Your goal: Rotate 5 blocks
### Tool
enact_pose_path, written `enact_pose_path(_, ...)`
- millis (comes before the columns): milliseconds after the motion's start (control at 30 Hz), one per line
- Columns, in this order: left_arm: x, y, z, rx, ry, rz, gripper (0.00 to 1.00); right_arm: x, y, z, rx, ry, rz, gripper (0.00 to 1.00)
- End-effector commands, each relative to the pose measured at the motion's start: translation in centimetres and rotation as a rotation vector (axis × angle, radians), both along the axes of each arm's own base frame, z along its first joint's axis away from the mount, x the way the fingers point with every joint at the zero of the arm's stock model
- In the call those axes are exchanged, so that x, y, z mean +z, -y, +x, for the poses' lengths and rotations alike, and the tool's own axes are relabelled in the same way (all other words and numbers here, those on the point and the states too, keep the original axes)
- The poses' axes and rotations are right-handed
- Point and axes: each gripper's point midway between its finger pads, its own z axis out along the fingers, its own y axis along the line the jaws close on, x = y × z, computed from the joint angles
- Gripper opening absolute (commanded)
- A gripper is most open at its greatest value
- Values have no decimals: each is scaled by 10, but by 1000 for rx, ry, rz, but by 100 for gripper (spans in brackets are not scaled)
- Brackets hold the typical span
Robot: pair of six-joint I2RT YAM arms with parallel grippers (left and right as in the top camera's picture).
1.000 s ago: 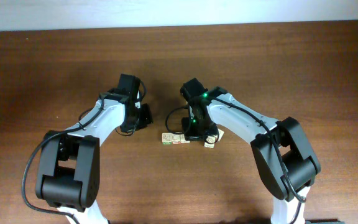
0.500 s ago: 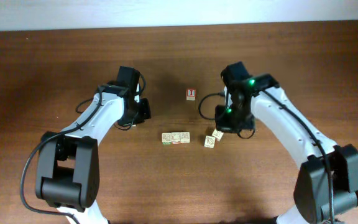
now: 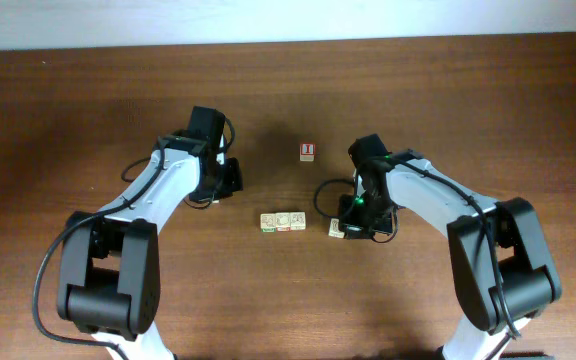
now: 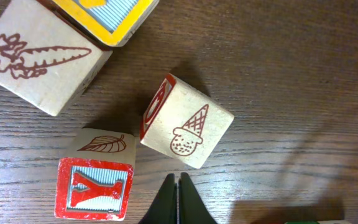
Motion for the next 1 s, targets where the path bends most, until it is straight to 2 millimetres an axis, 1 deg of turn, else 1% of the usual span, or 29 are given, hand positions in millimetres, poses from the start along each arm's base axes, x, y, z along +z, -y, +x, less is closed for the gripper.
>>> enact_pose_path(0,4,-2,5,-9,15,7,5,4,-26,4,-10,3,133,4)
enact_pose_path(67,4,-2,5,-9,14,7,4,3,-38,10,-11,35,141,4)
enact_pose_path(100,4,-2,5,-9,14,7,4,3,-41,11,-1,47,141,4)
enact_pose_path(167,4,-2,5,-9,15,7,4,2,-41,11,-10,48,129,4)
enact_pose_path(333,4,-2,5,-9,15,7,3,3,-45,20,-30,76,142,4)
enact_pose_path(400,4,-2,5,-9,16,7,3,3,-44,23,-31,89,135,4)
enact_pose_path(433,4,-2,5,-9,15,7,3,5,-44,24,-21,93,136,4)
enact_pose_path(467,4,-2,5,-9,16,7,3,12,-43,24,2,86,123,4)
enact_pose_path(533,4,-2,5,-9,14,7,3,26,-44,18,51,60,110,4)
enact_pose_path(567,4,-2,4,-9,13,7,3,28,-47,9,72,36,99,4)
enact_pose_path(600,4,-2,3,-9,9,8,3,26,-52,-2,92,7,87,4)
enact_pose_path(733,4,-3,2,-9,3,9,2,13,-61,-19,87,-9,10,4)
enact_pose_path(800,4,-3,2,-9,3,10,2,11,-60,-18,78,10,-22,4)
enact_pose_path(867,4,-3,2,-9,3,9,2,9,-58,-12,77,36,-36,4)
enact_pose_path(967,4,-3,2,-9,3,10,2,9,-61,-5,76,65,-26,4)
